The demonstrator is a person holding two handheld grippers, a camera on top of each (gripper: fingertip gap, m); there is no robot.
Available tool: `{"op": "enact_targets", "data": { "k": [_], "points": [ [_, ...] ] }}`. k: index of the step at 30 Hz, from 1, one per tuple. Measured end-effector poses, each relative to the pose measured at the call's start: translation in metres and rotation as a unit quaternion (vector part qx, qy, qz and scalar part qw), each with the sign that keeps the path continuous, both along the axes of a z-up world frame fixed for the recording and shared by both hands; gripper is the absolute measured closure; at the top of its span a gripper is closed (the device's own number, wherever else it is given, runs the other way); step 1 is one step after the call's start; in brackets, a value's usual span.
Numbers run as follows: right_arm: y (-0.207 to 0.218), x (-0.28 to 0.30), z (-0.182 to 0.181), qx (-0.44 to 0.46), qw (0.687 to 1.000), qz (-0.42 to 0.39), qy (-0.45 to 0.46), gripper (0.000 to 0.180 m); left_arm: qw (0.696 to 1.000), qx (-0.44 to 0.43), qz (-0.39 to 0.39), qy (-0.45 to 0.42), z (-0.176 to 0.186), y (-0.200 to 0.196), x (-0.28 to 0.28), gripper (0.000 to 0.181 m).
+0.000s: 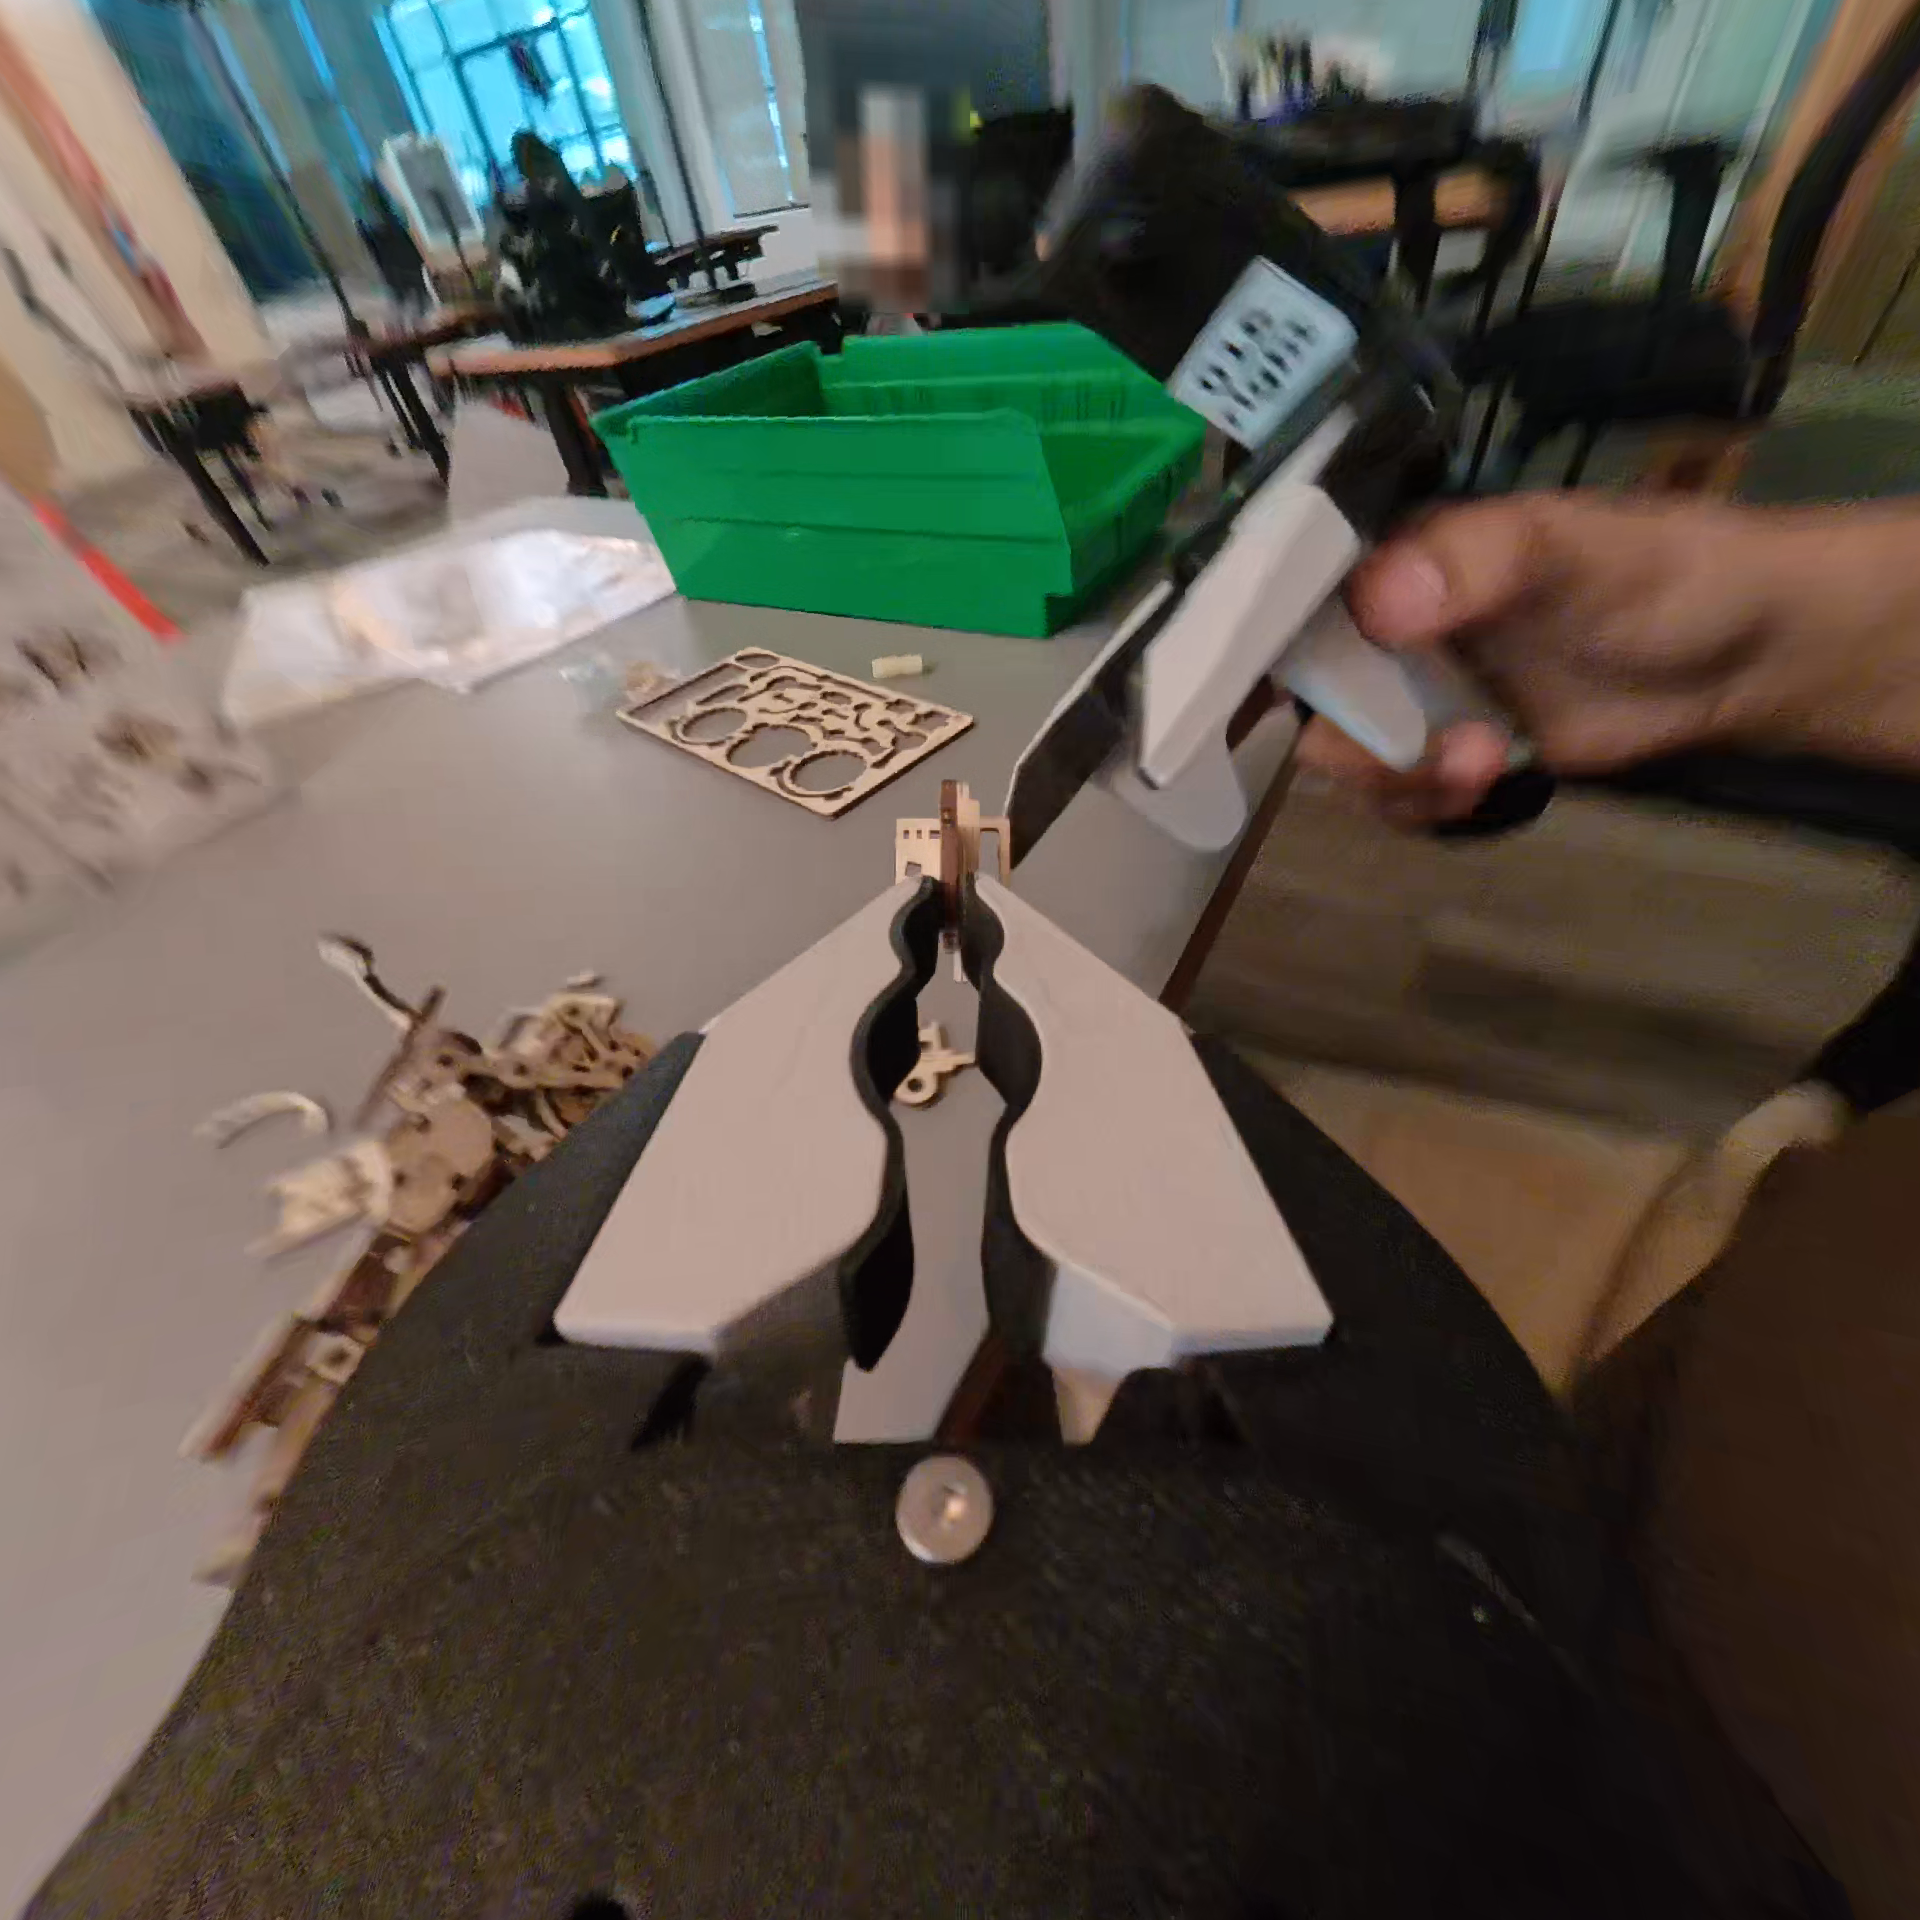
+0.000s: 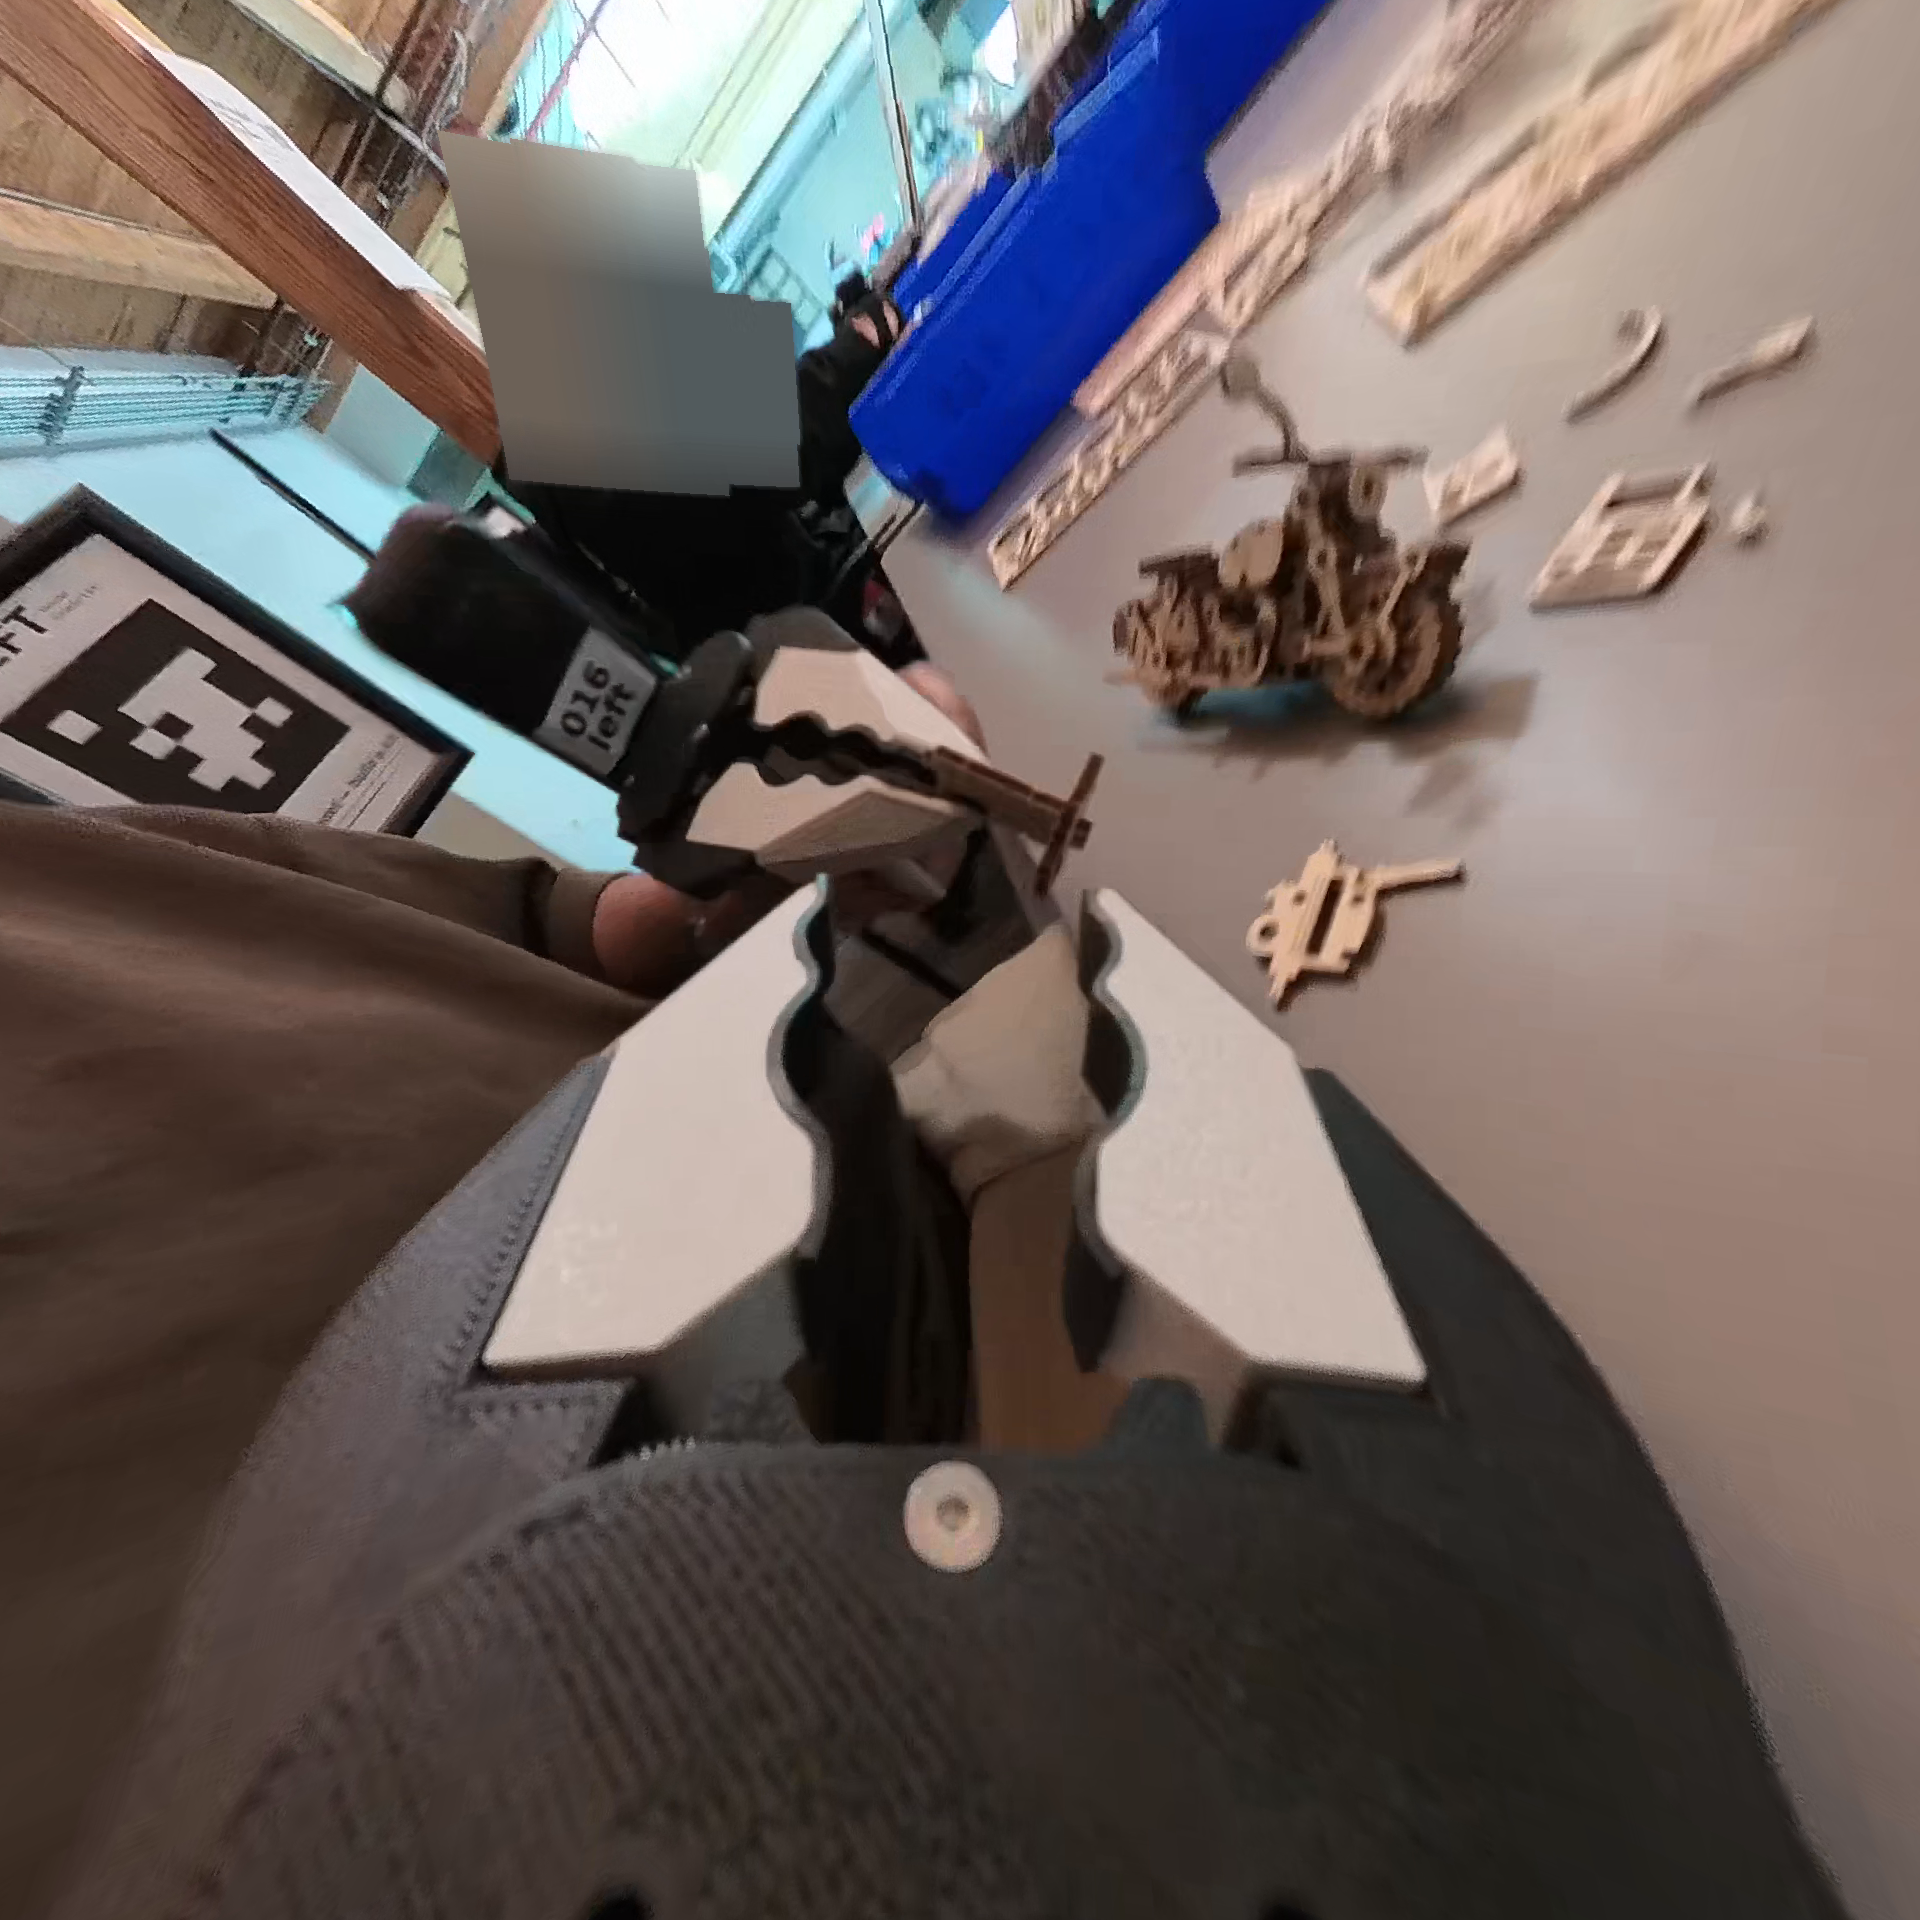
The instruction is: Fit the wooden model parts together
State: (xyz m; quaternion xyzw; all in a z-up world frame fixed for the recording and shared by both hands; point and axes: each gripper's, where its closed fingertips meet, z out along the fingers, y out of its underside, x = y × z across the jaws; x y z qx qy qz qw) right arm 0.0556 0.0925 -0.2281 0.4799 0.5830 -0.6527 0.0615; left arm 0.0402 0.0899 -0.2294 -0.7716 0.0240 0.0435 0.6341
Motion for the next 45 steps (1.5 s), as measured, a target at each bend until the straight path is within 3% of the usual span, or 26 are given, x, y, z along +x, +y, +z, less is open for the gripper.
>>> {"op": "enact_targets", "data": {
  "k": [1, 5, 9, 12, 14, 16, 18, 22, 23, 25, 28, 34, 39, 45],
  "points": [
    [0.004, -0.002, 0.007, 0.008, 0.999, -0.015, 0.030, 0.128, 0.997, 0.016, 0.003, -0.073, 0.005, 0.000, -0.003, 0.179],
    [0.004, -0.003, 0.030, 0.118, 0.968, -0.039, 0.219, 0.086, 0.931, 0.106, -0.024, -0.349, 0.032, -0.007, -0.013, 0.180],
    [0.002, -0.008, 0.026, 0.331, 0.867, -0.079, 0.363, 0.076, 0.863, 0.149, -0.017, -0.483, 0.035, -0.012, -0.022, 0.180],
    [-0.004, -0.006, 0.023, 0.393, 0.821, -0.097, 0.402, 0.092, 0.809, 0.146, -0.052, -0.567, 0.033, -0.010, -0.015, 0.179],
    [-0.009, 0.000, 0.022, 0.401, 0.808, -0.098, 0.421, 0.117, 0.784, 0.143, -0.065, -0.600, 0.029, -0.009, -0.012, 0.179],
    [-0.016, 0.007, 0.024, 0.392, 0.807, -0.085, 0.435, 0.142, 0.761, 0.141, -0.084, -0.628, 0.028, -0.009, -0.007, 0.179],
    [-0.015, 0.007, 0.025, 0.382, 0.816, -0.088, 0.424, 0.140, 0.744, 0.140, -0.098, -0.647, 0.028, -0.008, -0.004, 0.179],
    [0.001, -0.001, 0.024, 0.384, 0.828, -0.125, 0.389, 0.108, 0.723, 0.128, -0.125, -0.667, 0.026, -0.007, 0.003, 0.179],
    [0.001, -0.001, 0.024, 0.377, 0.833, -0.123, 0.386, 0.108, 0.717, 0.128, -0.130, -0.672, 0.025, -0.007, 0.003, 0.180],
    [-0.006, 0.004, 0.023, 0.360, 0.841, -0.098, 0.391, 0.125, 0.713, 0.137, -0.128, -0.675, 0.025, -0.008, 0.000, 0.179],
    [-0.010, 0.006, 0.023, 0.360, 0.840, -0.089, 0.396, 0.136, 0.724, 0.128, -0.135, -0.664, 0.025, -0.007, 0.002, 0.179],
    [0.000, -0.002, 0.017, 0.389, 0.833, -0.113, 0.377, 0.115, 0.706, 0.121, -0.154, -0.681, 0.024, -0.005, 0.007, 0.179],
    [-0.003, 0.001, 0.024, 0.387, 0.823, -0.113, 0.401, 0.136, 0.713, 0.113, -0.151, -0.675, 0.022, -0.003, 0.011, 0.179],
    [-0.002, 0.001, 0.017, 0.404, 0.819, -0.105, 0.393, 0.128, 0.721, 0.107, -0.153, -0.668, 0.021, -0.003, 0.014, 0.179]
  ]
}}
